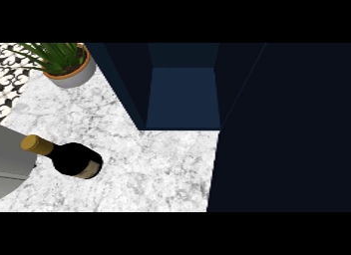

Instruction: Pick up the wine, place it into the cabinet and close the cabinet

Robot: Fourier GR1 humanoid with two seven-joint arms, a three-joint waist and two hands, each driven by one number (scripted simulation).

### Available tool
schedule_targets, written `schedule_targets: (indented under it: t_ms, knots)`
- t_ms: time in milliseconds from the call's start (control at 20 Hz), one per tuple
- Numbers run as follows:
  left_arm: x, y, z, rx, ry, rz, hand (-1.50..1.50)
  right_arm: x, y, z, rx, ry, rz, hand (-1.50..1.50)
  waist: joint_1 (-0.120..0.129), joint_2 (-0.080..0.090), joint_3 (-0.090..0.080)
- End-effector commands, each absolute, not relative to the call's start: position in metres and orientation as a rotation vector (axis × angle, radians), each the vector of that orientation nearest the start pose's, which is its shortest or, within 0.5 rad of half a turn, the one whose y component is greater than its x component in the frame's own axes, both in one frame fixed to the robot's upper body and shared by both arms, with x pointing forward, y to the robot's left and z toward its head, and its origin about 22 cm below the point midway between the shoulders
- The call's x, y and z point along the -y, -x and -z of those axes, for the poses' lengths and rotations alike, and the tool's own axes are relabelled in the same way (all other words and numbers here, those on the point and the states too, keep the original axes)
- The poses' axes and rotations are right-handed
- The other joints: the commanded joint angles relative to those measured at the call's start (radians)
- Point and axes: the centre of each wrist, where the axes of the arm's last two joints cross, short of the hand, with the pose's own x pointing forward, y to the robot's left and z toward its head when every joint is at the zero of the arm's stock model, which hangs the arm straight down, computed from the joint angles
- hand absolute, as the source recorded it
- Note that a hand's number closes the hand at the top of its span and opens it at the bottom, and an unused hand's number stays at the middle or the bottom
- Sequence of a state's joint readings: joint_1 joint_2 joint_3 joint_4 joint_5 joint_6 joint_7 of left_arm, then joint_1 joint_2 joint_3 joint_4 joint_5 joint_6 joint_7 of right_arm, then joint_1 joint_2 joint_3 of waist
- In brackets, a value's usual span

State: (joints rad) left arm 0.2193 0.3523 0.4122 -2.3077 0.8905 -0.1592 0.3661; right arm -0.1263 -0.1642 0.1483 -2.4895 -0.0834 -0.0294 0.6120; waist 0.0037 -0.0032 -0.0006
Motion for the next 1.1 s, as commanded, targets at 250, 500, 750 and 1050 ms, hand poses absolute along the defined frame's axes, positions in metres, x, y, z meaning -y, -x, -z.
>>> schedule_targets:
  t_ms: [250,500,750,1050]
  knots:
    - [-0.326,-0.139,-0.198,1.861,0.311,-0.054,-1.50,0.208,-0.114,-0.242,1.970,-0.194,-0.246,-1.50,-0.009,-0.001,0.001]
    - [-0.335,-0.148,-0.185,1.819,0.296,-0.047,-1.50,0.205,-0.135,-0.263,1.999,-0.174,-0.234,-1.50,-0.004,0.001,0.000]
    - [-0.327,-0.183,-0.175,1.819,0.261,-0.081,-1.50,0.204,-0.123,-0.267,1.984,-0.218,-0.256,-1.50,-0.019,0.002,0.000]
    - [-0.329,-0.170,-0.151,1.805,0.212,-0.117,-1.50,0.208,-0.129,-0.273,1.985,-0.158,-0.273,-1.50,-0.006,0.001,0.000]
